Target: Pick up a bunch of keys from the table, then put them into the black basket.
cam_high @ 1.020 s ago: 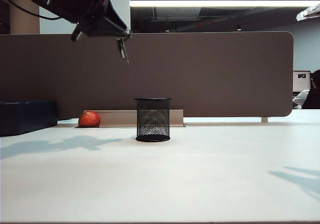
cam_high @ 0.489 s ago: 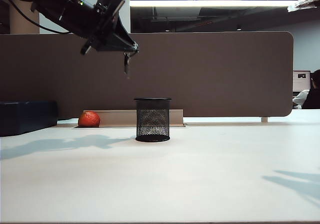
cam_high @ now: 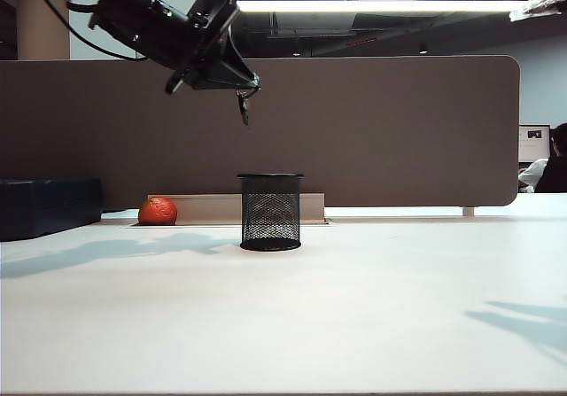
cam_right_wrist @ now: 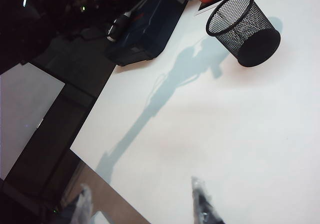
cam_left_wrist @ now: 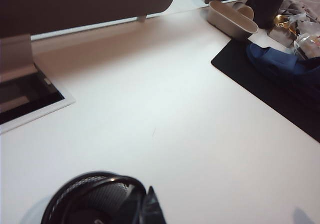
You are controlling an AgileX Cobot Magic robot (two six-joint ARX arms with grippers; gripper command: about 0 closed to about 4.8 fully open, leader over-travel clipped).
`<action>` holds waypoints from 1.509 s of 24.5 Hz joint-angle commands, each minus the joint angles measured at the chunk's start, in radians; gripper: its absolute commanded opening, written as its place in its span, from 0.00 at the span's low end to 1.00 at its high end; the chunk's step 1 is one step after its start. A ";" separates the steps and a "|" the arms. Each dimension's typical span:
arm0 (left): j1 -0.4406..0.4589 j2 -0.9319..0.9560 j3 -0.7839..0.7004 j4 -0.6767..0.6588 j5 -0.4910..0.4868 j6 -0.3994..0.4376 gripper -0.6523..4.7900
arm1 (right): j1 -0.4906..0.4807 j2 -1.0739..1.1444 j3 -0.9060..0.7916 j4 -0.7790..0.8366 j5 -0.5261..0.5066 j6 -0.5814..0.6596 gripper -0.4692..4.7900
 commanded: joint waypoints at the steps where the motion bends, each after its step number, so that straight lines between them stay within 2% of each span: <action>1: -0.005 0.032 0.039 -0.008 0.004 0.001 0.11 | 0.001 0.000 0.008 0.017 -0.002 0.001 0.58; 15: -0.037 0.145 0.056 0.001 0.001 0.000 0.11 | 0.000 0.000 0.008 0.017 0.017 0.000 0.58; 37: -0.041 0.167 0.054 -0.045 -0.067 0.000 0.11 | 0.001 0.000 0.008 0.017 0.016 0.001 0.58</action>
